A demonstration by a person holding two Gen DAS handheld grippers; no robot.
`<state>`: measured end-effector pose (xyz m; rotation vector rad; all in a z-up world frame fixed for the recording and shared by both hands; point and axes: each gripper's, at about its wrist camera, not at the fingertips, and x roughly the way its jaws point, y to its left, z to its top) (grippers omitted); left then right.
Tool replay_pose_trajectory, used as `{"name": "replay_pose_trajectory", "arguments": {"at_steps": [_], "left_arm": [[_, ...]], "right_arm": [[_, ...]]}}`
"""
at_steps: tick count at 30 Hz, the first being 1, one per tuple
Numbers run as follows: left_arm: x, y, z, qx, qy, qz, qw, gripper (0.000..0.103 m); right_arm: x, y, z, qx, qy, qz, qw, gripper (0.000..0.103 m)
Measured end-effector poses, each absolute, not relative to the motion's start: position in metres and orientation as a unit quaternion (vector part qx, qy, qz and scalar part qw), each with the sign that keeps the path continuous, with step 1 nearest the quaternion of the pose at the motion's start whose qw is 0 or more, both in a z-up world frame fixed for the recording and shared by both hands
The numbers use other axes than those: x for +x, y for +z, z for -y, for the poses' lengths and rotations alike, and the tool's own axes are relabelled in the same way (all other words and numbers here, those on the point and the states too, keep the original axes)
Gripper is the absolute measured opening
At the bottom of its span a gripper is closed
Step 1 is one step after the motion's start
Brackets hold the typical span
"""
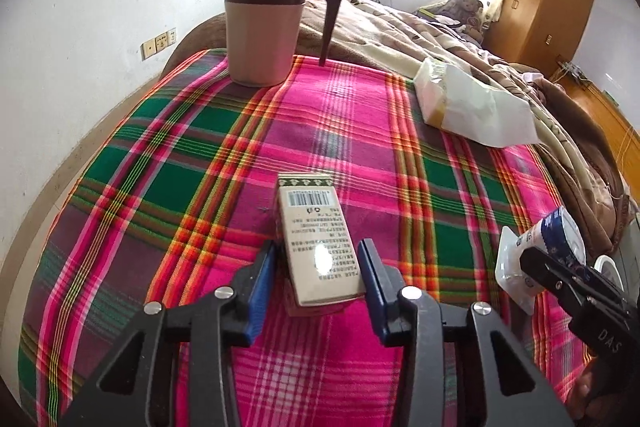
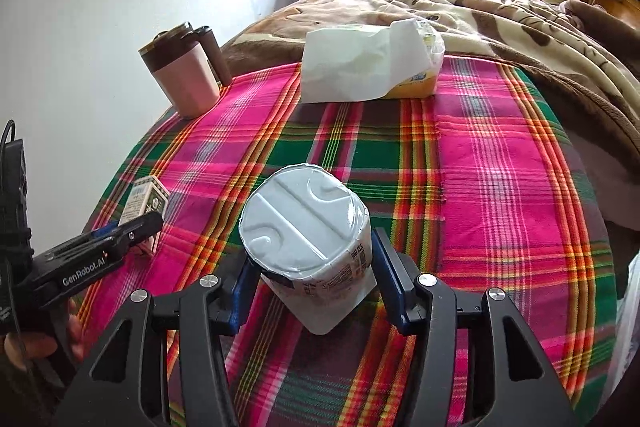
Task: Collect trash
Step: 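Grasp the beige milk carton with left while right holds the yogurt cup, then carry the milk carton with left while right carries the yogurt cup to the wastebasket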
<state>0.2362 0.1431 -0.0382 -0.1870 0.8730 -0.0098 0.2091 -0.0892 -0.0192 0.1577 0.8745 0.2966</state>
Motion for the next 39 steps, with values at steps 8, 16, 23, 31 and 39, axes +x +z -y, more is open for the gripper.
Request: {"name": "replay_pose_trajectory", "arguments": {"at_steps": [8,16,23,31,39], "left_arm": [[0.215,-0.027,-0.12,-0.072,-0.027,-0.409,0.909,0.038],[0.195,-0.006,-0.095,-0.069,-0.056,-0.387,0.918,0.038],[0.179,0.013,-0.065,-0.057,-0.087,-0.366,0.925,0.038],[0.162,0.031,-0.026,-0.043,-0.123,-0.347,0.929,0.038],[0.146,0.043,0.02,-0.029,-0.166,-0.334,0.927,0.038]], "right_arm": [[0.195,-0.012,0.1,0.087,0.141,-0.41,0.897,0.054],[0.181,-0.002,0.117,0.096,0.137,-0.393,0.904,0.054],[0.166,0.011,0.139,0.107,0.129,-0.373,0.912,0.054],[0.147,0.025,0.174,0.118,0.107,-0.351,0.923,0.054],[0.13,0.032,0.215,0.128,0.076,-0.333,0.931,0.054]]}}
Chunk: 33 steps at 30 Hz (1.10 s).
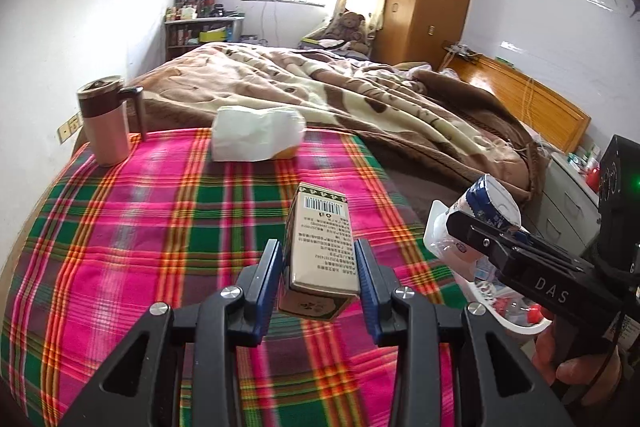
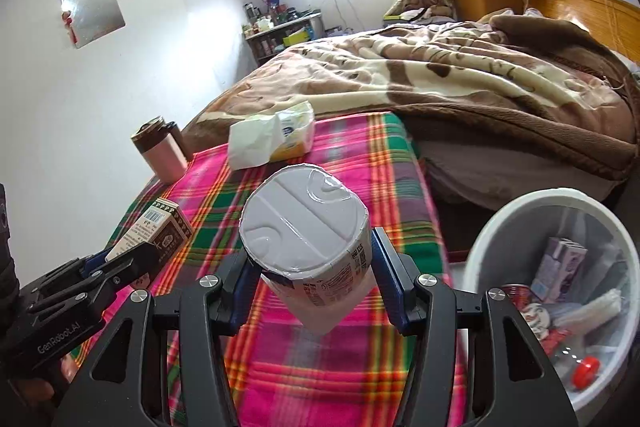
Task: Collect trash
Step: 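Carry the milk carton with left while right carries the yogurt cup to the wastebasket, then open both grippers over the wastebasket to drop the carton and yogurt cup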
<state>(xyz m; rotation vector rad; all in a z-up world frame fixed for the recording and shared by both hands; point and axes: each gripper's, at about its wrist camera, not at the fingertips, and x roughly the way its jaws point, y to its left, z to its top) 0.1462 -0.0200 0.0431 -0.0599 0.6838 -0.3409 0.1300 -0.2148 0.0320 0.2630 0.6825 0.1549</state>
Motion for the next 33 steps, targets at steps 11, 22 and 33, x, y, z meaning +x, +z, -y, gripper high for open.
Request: {"name": "replay_pose_trajectory", "arguments": {"at_steps": [11,22,33], "left_arm": [[0.133,0.049,0.09,-0.007,-0.227,-0.326,0.918,0.038],[0.129,0.045,0.159,0.013,-0.288,-0.333,0.898,0.038],[0.119,0.026,0.218,0.037,-0.33,-0.355,0.874,0.038]], "right_arm": [[0.107,0.035,0.278,0.15,0.018,-0.318,0.936,0.054],[0.092,0.037,0.335,0.152,-0.046,-0.314,0.936,0.054],[0.086,0.017,0.383,0.16,-0.091,-0.342,0.921,0.054]]}}
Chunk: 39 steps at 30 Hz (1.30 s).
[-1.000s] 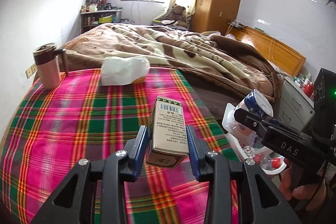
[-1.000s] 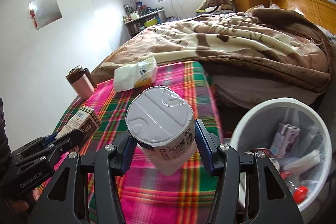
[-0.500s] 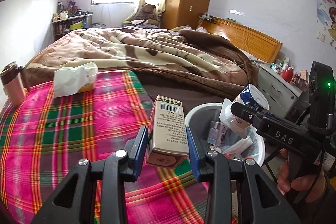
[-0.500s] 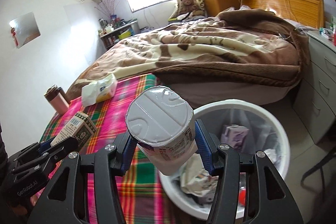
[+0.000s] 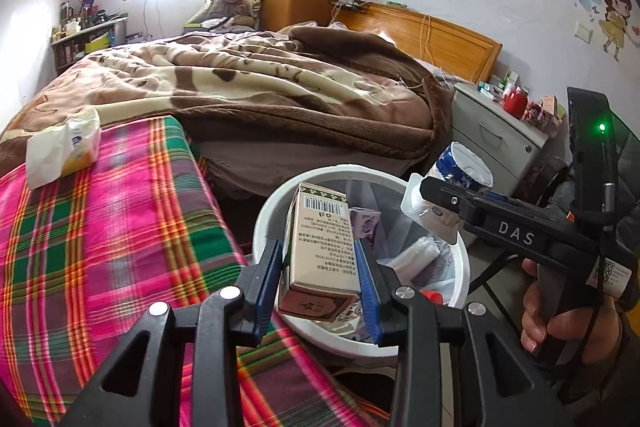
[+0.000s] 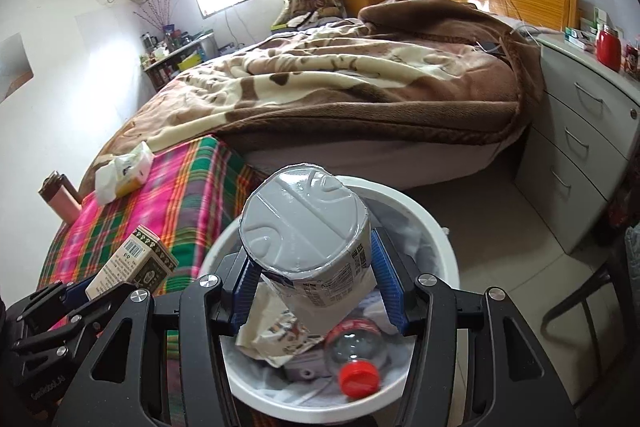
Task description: Collect trash
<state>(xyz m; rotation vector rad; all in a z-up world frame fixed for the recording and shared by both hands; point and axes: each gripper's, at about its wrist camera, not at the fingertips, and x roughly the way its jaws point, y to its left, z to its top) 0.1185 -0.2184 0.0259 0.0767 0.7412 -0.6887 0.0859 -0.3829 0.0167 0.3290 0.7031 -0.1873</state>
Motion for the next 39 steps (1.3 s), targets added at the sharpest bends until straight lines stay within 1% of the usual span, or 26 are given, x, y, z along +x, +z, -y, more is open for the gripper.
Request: {"name": "replay_pose_trajectory", "arguments": {"at_steps": [12,15,16,17,18,20,23,26,34,38,39], "left_arm": [[0.114,0.016,0.25,0.049,-0.345,-0.371,0.861,0.038],[0.114,0.015,0.253,0.043,-0.346,-0.376,0.859,0.04],[0.115,0.015,0.252,0.041,-0.347,-0.377,0.858,0.045],[0.115,0.015,0.252,0.041,-0.346,-0.378,0.858,0.052],[0.115,0.015,0.252,0.042,-0.345,-0.378,0.858,0.055],[0.115,0.015,0.251,0.039,-0.343,-0.378,0.859,0.056],[0.114,0.016,0.247,0.037,-0.34,-0.377,0.86,0.057],[0.112,0.019,0.243,0.035,-0.338,-0.375,0.863,0.064],[0.099,0.027,0.222,0.032,-0.322,-0.359,0.876,0.069],[0.088,0.032,0.205,0.024,-0.312,-0.347,0.884,0.077],[0.085,0.033,0.202,0.026,-0.306,-0.343,0.888,0.077]], "right_arm": [[0.085,0.003,0.403,0.156,-0.106,-0.369,0.91,0.055],[0.087,0.0,0.401,0.141,-0.102,-0.381,0.908,0.055],[0.087,-0.001,0.4,0.134,-0.106,-0.382,0.908,0.055],[0.087,0.0,0.399,0.128,-0.109,-0.382,0.909,0.058],[0.087,0.0,0.399,0.126,-0.109,-0.382,0.909,0.066],[0.085,0.001,0.399,0.128,-0.106,-0.379,0.91,0.071],[0.082,0.005,0.398,0.125,-0.113,-0.369,0.914,0.071],[0.08,0.007,0.397,0.129,-0.113,-0.366,0.915,0.071],[0.063,0.016,0.385,0.14,-0.111,-0.348,0.921,0.071],[0.052,0.02,0.372,0.135,-0.113,-0.335,0.926,0.071],[0.048,0.021,0.368,0.134,-0.112,-0.331,0.927,0.071]]}}
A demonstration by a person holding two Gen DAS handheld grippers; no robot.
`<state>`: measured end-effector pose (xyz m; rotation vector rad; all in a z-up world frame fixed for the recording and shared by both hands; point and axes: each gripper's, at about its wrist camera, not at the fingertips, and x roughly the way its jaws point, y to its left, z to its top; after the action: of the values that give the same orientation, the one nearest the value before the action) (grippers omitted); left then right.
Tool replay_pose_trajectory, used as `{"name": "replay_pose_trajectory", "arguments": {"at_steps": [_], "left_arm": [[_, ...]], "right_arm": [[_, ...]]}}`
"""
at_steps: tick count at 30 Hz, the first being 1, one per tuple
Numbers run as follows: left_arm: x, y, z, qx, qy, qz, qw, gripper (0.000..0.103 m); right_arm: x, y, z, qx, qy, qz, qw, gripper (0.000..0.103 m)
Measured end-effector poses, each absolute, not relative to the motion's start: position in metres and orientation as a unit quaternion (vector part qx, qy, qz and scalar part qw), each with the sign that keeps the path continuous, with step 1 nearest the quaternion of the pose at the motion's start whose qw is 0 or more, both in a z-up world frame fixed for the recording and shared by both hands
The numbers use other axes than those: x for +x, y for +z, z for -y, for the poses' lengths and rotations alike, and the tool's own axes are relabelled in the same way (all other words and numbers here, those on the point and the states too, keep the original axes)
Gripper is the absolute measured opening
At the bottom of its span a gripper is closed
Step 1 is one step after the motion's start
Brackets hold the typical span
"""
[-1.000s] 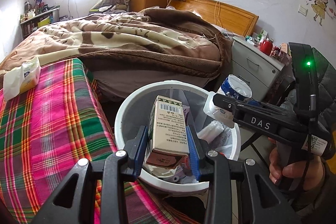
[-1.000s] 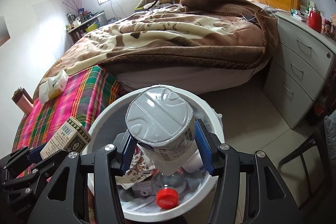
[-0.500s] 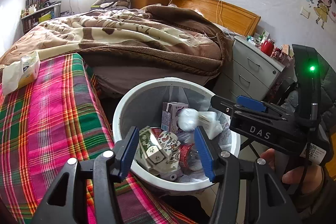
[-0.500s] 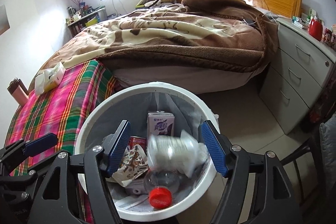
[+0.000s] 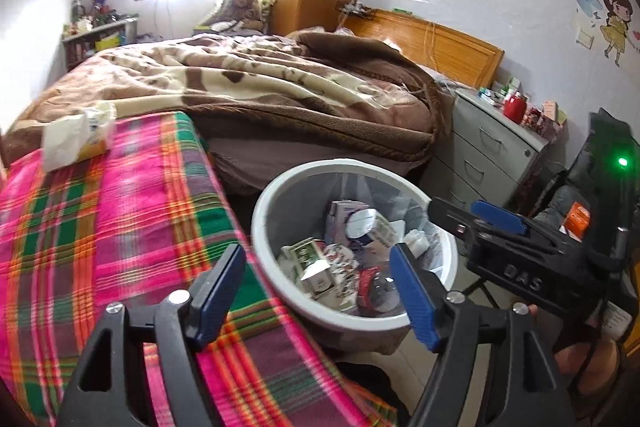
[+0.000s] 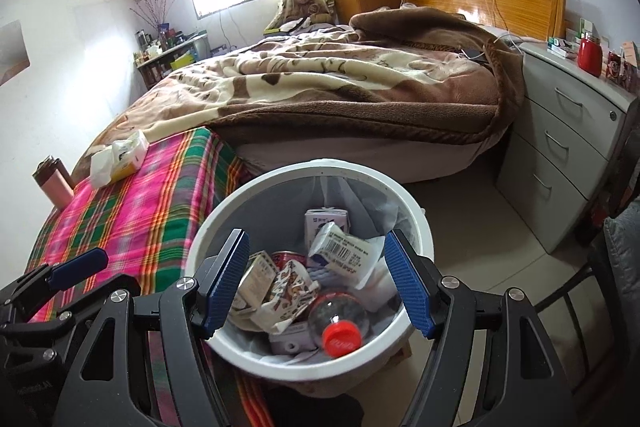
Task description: Collect trash
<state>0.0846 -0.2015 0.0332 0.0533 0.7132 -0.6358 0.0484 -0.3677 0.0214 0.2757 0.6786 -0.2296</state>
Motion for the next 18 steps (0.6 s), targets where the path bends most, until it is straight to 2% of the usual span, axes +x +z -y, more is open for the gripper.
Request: {"name": "replay_pose_trajectory", "arguments": {"at_steps": [18], "left_arm": [[0.029,0.033,0.122,0.041,-0.206,-0.285,0.935,0.083]], "right_arm": [[-0.013,0.026,0.296,0.123,-0.079,-0.25,0.957,0.071]]}}
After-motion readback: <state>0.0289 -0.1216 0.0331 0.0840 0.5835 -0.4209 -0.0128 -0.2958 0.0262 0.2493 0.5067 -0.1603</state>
